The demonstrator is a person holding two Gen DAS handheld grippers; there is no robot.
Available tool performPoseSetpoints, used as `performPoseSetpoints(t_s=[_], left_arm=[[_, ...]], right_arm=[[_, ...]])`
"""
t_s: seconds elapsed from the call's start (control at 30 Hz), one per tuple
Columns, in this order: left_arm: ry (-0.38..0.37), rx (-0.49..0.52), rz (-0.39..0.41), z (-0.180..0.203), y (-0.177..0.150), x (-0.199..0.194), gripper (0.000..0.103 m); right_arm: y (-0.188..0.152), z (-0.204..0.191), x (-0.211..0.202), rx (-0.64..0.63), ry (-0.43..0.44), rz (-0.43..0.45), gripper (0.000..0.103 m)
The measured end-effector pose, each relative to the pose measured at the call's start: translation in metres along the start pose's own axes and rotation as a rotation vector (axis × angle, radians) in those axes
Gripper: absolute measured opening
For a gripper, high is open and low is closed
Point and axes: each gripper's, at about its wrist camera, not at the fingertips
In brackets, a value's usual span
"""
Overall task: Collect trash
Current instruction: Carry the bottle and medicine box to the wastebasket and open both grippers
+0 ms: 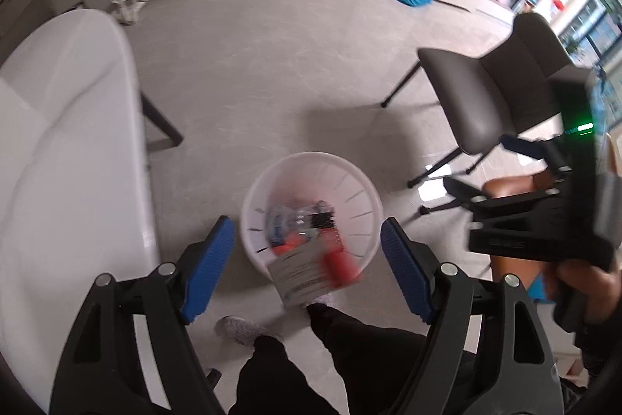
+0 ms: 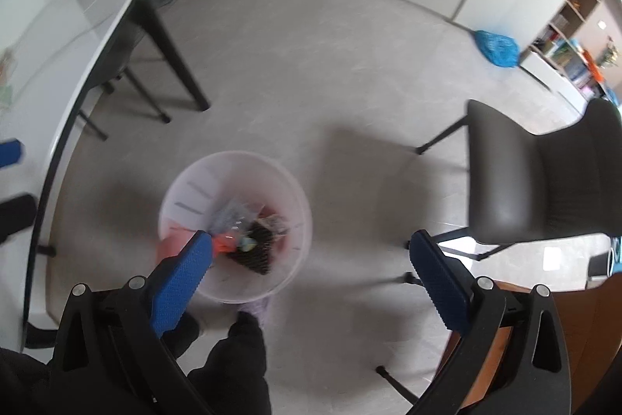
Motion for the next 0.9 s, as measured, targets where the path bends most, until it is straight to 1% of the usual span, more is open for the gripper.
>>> performPoseSetpoints(t_s=[0.07,0.13,0.2,0.27,0.3,0.37,0.47,0.57,0.6,0.63,0.9], left_arm=[[0.009,0.021,-0.028,0.012,0.006,0.017,0.075],[0.003,0.032,-0.055,0.024,0.012,0.03,0.075],[-0.003,0.024,-0.056,0.028,0.017,0.03,0.075],[-0.007,0.008,-0.054,0.027,0.018,0.027,0.077],[0.001,-0.001,-0.05,0.025,0.018,0.024,0.08],[0.009,-0.012,-0.039,0.026,0.023,0.025,0.081],[0.028,-0.045,-0.027,0.018,0.022,0.015,0.082],[0.043,-0.086,-0.006,0.009,0.022,0.0,0.088],[0.051,-0.102,0.005,0.005,0.021,-0.008,0.093],[0.058,-0.112,0.015,0.002,0.021,-0.015,0.095],[0.133,-0.186,0.123,-0.028,0.013,-0.073,0.095]], right_arm=[[-0.002,0.015,-0.004,0.031,0.003,0.001,0.1],[-0.002,0.024,-0.005,0.056,0.003,0.003,0.1],[-0.004,0.03,-0.004,0.076,0.012,0.003,0.1],[-0.004,0.032,-0.002,0.087,0.019,-0.003,0.1],[-0.004,0.032,-0.002,0.089,0.021,-0.004,0.1],[-0.002,0.027,-0.001,0.085,0.032,-0.003,0.1],[0.003,0.019,-0.006,0.062,0.051,0.009,0.1],[0.012,0.007,-0.013,0.029,0.067,0.031,0.1],[0.015,0.003,-0.016,0.019,0.072,0.039,0.1],[0.018,-0.001,-0.018,0.011,0.078,0.047,0.1],[0.043,-0.044,-0.05,-0.059,0.139,0.114,0.1]])
Point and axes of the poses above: each gripper's, at about its wrist camera, not at the fingertips, and x roughly the way its jaws point, z to its right, y to its top, and after that the axes turned 6 degrees about y, right-handed
